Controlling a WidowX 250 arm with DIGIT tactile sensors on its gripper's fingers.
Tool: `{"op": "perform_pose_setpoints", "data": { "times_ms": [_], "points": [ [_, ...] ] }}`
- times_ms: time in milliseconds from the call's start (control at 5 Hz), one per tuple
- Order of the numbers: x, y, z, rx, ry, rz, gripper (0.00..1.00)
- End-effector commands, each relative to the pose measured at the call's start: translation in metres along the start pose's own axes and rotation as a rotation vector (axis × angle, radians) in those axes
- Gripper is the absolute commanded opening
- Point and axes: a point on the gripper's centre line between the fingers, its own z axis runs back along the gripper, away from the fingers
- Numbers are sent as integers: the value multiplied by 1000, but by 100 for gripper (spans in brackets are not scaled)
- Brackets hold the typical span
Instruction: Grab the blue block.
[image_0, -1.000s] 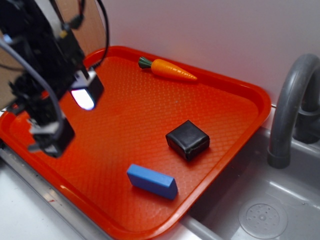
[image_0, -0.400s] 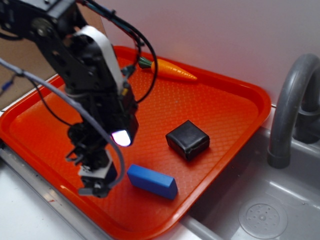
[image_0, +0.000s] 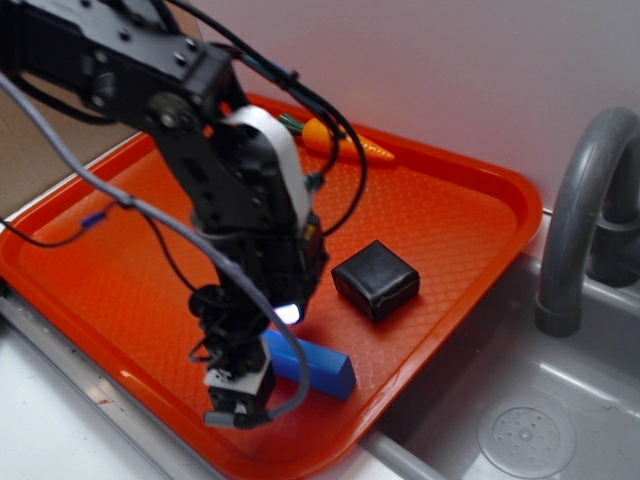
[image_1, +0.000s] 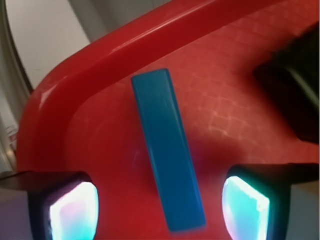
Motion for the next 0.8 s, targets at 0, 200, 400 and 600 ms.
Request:
{"op": "perform_pose_setpoints", "data": {
  "times_ms": [0, 200, 400, 600],
  "points": [
    [6, -14, 4, 51, -7, -14, 0],
    [7, -19, 2, 65, -12, -15, 0],
    [6, -21, 2, 86, 4, -6, 0],
    [2, -18, 16, 103, 14, 60, 0]
  ]
}}
